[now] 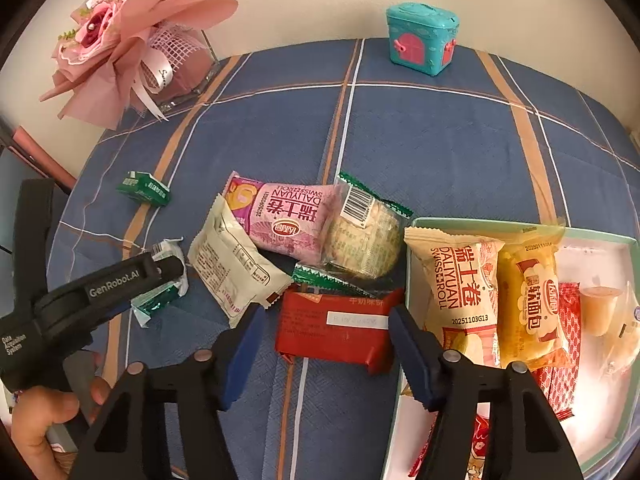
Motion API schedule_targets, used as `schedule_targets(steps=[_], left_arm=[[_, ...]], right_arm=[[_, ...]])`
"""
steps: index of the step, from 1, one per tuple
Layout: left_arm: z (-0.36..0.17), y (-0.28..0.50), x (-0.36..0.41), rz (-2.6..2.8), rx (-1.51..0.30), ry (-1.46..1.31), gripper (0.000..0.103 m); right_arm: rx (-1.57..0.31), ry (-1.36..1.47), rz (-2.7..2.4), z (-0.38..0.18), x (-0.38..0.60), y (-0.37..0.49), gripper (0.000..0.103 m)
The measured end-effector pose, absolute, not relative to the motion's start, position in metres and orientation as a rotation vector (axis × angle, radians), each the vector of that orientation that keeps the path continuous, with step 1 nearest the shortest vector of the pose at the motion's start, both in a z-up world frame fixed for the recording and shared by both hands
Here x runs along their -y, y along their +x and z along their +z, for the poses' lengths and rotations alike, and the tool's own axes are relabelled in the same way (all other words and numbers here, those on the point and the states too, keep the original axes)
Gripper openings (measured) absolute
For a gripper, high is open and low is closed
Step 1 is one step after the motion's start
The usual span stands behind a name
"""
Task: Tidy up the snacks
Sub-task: 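Grasp the green-white wrapped pack with left tool while right tool grasps the red box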
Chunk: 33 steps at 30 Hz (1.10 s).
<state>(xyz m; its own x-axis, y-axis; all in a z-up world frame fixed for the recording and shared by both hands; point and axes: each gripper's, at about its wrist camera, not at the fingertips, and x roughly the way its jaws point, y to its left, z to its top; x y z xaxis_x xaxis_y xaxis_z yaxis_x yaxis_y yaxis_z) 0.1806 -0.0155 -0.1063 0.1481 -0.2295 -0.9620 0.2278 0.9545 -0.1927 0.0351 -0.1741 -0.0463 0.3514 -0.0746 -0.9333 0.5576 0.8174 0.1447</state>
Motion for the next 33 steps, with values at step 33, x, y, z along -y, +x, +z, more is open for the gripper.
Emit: schedule_targets(steps=[33], left_arm=[[-0.111, 0.181, 0.015, -0.33, -1.387, -0.007, 0.068]], right_arm=[[-1.199, 0.371, -0.485, -0.077, 0.152, 0.061, 0.071]])
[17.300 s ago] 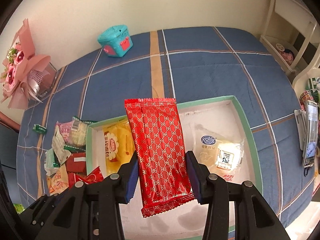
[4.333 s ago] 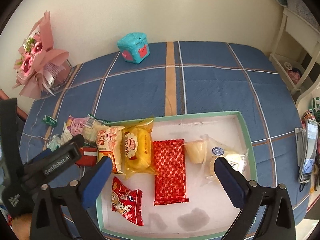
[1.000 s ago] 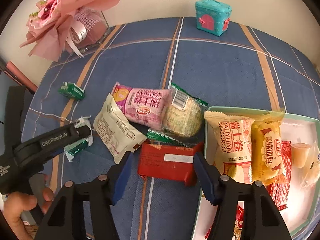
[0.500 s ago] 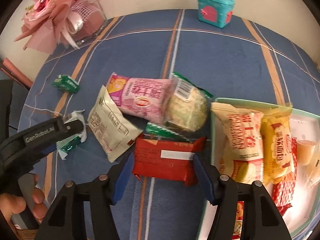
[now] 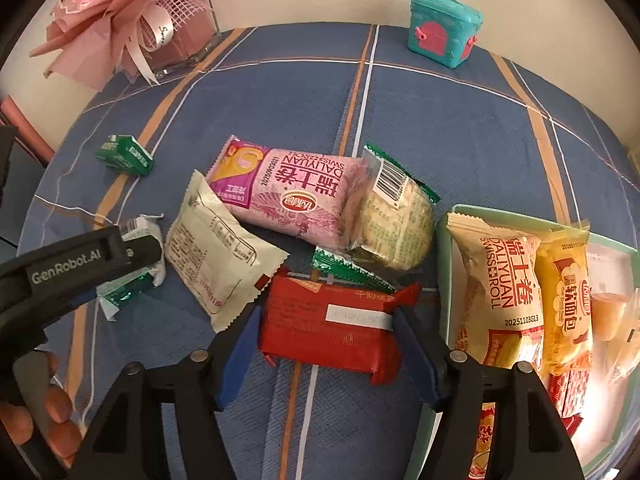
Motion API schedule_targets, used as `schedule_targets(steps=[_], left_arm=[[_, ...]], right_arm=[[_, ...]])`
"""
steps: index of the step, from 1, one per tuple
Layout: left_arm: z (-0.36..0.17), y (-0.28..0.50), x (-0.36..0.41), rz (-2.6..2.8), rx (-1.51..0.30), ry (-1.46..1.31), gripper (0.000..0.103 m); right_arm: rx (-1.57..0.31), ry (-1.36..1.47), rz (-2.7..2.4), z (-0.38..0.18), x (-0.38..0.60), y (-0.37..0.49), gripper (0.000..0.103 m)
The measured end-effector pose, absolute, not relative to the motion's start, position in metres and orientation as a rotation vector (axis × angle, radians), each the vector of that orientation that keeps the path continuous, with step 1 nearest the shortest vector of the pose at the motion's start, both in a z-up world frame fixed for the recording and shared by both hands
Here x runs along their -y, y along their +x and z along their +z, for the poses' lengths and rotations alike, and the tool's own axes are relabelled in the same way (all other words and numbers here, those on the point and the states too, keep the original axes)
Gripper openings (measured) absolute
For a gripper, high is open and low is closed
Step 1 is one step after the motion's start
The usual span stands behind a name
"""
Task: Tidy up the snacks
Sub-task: 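Grasp the green-white wrapped pack with left tool while right tool grasps the red box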
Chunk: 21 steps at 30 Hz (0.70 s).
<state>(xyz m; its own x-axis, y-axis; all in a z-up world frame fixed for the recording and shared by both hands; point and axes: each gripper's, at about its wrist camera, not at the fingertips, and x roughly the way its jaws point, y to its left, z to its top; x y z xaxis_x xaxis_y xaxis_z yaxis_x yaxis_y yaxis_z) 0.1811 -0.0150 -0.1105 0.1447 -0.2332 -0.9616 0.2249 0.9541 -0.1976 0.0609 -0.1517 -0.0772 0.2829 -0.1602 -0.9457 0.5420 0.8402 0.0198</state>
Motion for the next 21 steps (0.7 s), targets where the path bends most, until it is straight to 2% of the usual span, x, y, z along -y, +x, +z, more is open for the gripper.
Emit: schedule_targets(steps=[7, 19, 20, 21], left_arm=[[-0.104, 0.177, 0.017, -0.334, -1.383, 0.021, 0.06], [-0.074, 0.165, 0.013, -0.349, -1.348, -0.003, 0.059], [-0.071, 0.163, 0.011, -0.352, -1.344, -0.007, 0.059], [-0.066, 0.162, 0.01, -0.355, -1.339, -0.012, 0.059]], right_arm=[[-1.184, 0.354, -0.486, -0.072, 0.149, 0.058, 0.064], [-1.147, 0.421, -0.448, -0.046, 0.148, 0.046, 0.061], [-1.139, 0.433, -0.437, -0.043, 0.148, 0.044, 0.057], [-1.132, 0.45, -0.417, -0.04, 0.148, 0.043, 0.028]])
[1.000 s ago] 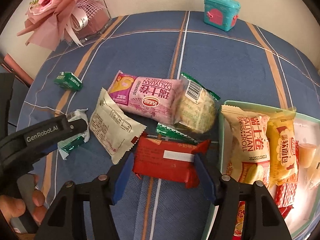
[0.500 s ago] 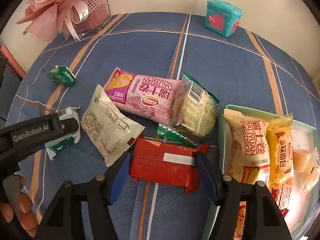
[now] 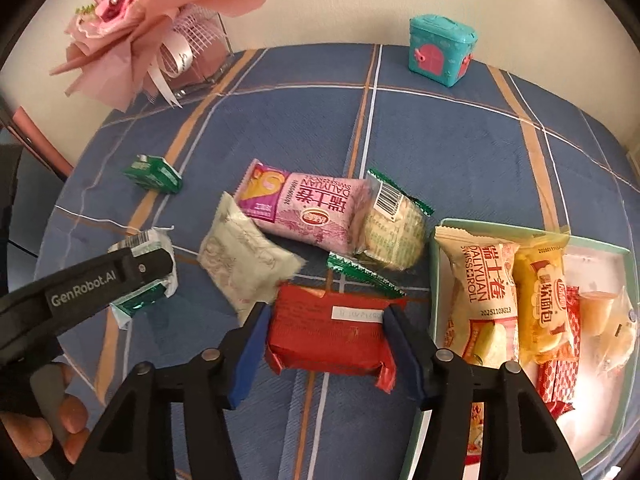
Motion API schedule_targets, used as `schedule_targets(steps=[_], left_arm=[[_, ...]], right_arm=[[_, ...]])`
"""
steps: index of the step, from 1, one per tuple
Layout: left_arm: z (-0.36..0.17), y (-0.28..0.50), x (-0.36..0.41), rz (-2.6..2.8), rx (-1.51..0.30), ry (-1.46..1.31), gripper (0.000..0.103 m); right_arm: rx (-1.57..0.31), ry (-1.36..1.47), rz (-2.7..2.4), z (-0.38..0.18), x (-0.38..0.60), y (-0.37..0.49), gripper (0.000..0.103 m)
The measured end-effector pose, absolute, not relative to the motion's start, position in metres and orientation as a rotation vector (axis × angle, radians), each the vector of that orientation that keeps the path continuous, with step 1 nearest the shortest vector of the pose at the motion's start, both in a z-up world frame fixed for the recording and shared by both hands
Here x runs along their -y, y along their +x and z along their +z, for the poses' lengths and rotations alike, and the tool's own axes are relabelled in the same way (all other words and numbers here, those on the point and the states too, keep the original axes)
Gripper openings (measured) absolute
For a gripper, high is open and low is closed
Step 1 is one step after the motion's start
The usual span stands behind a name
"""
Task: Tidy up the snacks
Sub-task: 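Grasp the green-white wrapped pack with left tool while right tool grasps the red box, then lift the green-white pack with left tool while right tool lifts the red box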
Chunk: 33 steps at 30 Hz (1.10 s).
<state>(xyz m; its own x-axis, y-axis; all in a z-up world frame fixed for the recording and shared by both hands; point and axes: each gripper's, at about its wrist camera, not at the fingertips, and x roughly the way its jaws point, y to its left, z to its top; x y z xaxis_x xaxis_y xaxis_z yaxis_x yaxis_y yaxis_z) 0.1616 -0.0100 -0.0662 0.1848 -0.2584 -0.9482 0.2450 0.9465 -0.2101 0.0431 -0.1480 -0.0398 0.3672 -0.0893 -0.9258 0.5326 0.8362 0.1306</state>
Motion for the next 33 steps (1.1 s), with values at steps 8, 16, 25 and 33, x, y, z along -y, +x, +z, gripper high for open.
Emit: schedule_targets(steps=[8, 16, 25, 33], left_arm=[[-0.05, 0.151, 0.013, -0.368, -1.325, 0.002, 0.059], [-0.074, 0.143, 0.014, -0.385, -1.431, 0.012, 0.059], [-0.074, 0.139, 0.013, -0.39, -1.436, 0.01, 0.059], [-0.075, 0.14, 0.015, -0.396, -1.437, 0.013, 0.059]], right_arm=[[-1.157, 0.459, -0.415, -0.04, 0.148, 0.037, 0.024], [-1.179, 0.423, -0.427, -0.058, 0.156, 0.042, 0.04], [-1.157, 0.545, -0.408, -0.068, 0.176, 0.038, 0.049], [-1.186, 0.602, -0.389, -0.067, 0.171, 0.032, 0.074]])
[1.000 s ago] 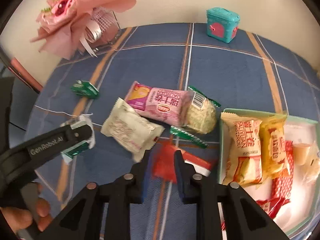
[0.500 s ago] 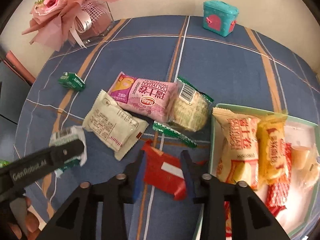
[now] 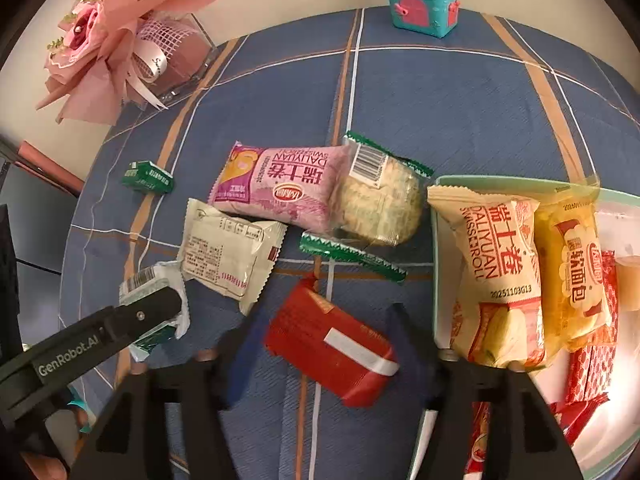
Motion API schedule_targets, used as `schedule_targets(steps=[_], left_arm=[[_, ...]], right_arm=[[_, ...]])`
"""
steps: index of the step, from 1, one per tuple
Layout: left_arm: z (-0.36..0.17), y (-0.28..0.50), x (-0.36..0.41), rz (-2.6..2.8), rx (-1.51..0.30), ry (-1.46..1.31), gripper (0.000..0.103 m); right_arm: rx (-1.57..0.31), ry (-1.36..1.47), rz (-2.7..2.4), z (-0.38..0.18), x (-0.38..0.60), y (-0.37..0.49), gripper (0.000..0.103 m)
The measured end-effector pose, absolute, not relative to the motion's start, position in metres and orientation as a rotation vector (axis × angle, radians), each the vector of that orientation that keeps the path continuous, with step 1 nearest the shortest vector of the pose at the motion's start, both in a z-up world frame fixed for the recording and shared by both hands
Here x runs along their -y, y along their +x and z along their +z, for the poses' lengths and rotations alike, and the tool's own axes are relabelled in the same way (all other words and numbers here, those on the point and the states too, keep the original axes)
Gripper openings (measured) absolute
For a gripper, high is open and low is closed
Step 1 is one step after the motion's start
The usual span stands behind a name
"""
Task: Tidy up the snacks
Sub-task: 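Lift the green-white pack with left tool while right tool lifts the red box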
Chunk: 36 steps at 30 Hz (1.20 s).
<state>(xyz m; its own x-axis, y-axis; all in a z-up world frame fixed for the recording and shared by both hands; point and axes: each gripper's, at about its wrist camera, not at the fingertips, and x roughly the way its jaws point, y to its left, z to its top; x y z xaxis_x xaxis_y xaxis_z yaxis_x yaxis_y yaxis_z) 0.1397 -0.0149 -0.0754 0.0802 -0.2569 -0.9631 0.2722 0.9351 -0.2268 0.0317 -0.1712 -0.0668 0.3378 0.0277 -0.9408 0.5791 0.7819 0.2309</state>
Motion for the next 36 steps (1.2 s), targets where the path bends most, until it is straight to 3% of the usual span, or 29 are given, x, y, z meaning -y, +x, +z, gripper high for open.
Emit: schedule_targets(steps=[13, 25, 36], left_arm=[[-0.076, 0.14, 0.015, -0.408, -1.443, 0.0, 0.059], [-0.079, 0.144, 0.009, -0.408, -1.451, -0.003, 0.059], [-0.085, 0.151, -0.002, -0.375, -1.459, -0.014, 0.059]], right_arm=[[-1.265, 0.62, -0.454, -0.056, 0.163, 0.016, 0.075], [-1.183, 0.707, -0.458, -0.075, 0.175, 0.032, 0.077], [-1.226, 0.531, -0.475, -0.081, 0.155, 0.054, 0.084]])
